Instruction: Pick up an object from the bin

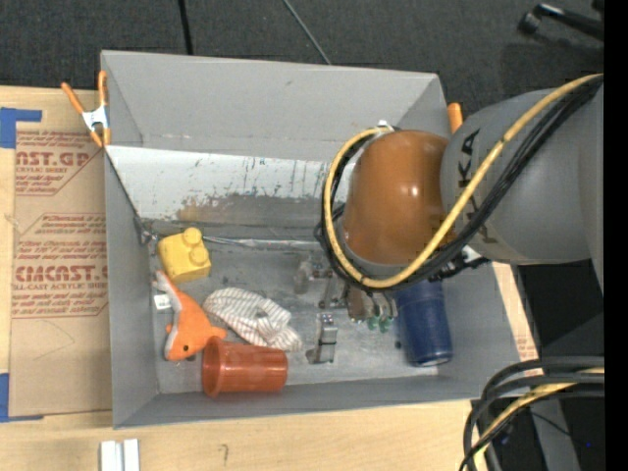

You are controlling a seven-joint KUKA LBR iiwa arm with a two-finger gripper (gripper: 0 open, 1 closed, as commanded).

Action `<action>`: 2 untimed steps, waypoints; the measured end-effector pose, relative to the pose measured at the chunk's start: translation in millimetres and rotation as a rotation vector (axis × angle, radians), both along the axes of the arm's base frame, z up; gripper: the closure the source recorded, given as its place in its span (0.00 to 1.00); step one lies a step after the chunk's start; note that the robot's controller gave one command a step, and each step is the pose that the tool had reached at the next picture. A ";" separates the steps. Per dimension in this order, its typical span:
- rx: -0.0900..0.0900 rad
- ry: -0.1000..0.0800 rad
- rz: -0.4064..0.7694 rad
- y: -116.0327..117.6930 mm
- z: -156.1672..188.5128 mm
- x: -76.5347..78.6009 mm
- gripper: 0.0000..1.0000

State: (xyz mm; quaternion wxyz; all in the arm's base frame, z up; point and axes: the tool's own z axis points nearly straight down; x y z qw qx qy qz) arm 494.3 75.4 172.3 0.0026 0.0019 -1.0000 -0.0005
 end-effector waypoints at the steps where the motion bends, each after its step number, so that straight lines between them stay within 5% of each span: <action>1: -0.001 -0.008 0.021 21.0 -1.3 12.0 0.00; 2: 0.000 -0.008 0.090 33.4 -29.2 12.7 0.00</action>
Offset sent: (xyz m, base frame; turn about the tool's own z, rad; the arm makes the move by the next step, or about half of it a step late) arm 0.0110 0.0477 -0.0648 0.0851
